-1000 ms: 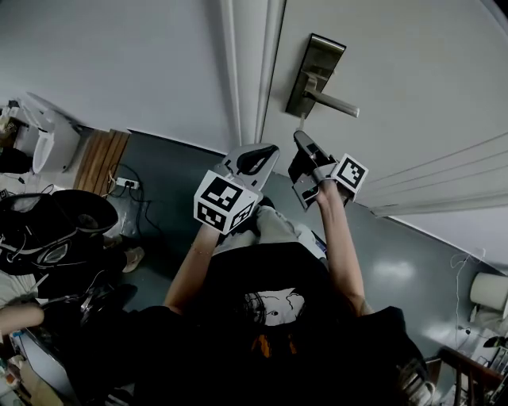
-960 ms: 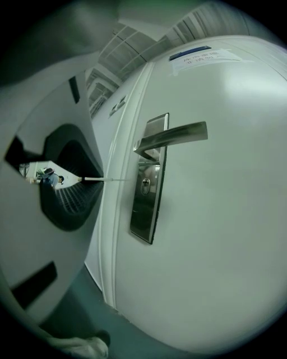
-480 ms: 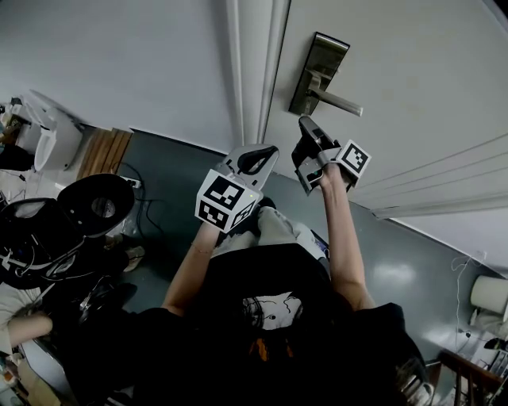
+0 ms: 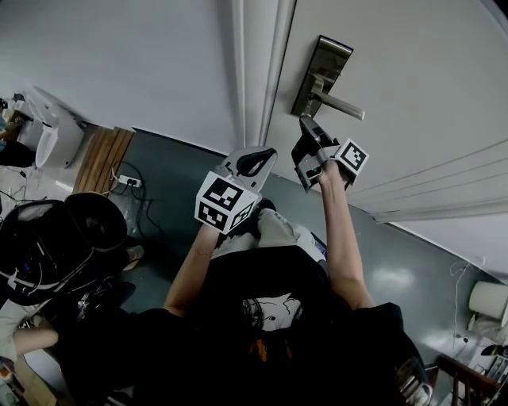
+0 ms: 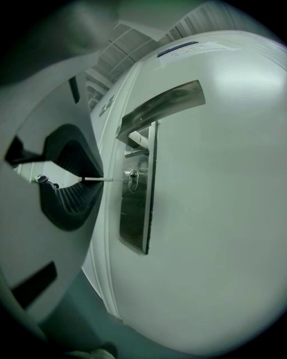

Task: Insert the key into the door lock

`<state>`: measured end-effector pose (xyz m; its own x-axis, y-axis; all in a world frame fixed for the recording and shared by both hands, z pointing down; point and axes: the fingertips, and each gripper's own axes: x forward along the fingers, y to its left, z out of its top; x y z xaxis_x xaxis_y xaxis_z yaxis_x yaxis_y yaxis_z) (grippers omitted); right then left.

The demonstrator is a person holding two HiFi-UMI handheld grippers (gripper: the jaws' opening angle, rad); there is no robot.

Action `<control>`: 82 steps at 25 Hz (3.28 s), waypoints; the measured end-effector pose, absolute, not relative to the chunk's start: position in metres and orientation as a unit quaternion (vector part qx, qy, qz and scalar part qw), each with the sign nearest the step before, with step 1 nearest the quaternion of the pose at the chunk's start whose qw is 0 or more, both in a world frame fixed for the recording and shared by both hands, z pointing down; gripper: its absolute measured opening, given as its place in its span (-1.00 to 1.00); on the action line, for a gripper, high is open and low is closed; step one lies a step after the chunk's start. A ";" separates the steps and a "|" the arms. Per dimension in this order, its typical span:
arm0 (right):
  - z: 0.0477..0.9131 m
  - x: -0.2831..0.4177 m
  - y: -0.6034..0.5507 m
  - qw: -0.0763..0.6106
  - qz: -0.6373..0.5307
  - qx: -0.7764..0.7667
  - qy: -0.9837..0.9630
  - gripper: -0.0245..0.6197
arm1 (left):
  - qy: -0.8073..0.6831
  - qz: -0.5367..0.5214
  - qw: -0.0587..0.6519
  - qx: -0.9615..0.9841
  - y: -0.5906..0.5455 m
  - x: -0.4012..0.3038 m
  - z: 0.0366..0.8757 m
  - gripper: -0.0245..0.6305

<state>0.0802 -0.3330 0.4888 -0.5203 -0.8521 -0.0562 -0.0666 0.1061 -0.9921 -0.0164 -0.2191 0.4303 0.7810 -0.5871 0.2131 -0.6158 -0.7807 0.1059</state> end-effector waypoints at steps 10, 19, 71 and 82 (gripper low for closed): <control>0.488 0.077 -0.331 0.349 -0.573 -0.338 0.660 -0.86 | -0.324 0.082 0.089 0.938 -0.222 -0.019 0.433 -0.90; 0.482 0.080 -0.333 0.362 -0.571 -0.336 0.656 -0.86 | -0.326 0.081 0.089 0.938 -0.222 -0.022 0.430 -0.90; 0.495 0.073 -0.266 0.398 -0.553 -0.397 0.616 -0.82 | -0.324 0.083 0.134 0.933 -0.191 -0.044 0.451 -0.90; 0.514 0.079 -0.254 0.366 -0.560 -0.407 0.623 -0.82 | -0.298 0.113 0.167 0.933 -0.209 -0.021 0.477 -0.90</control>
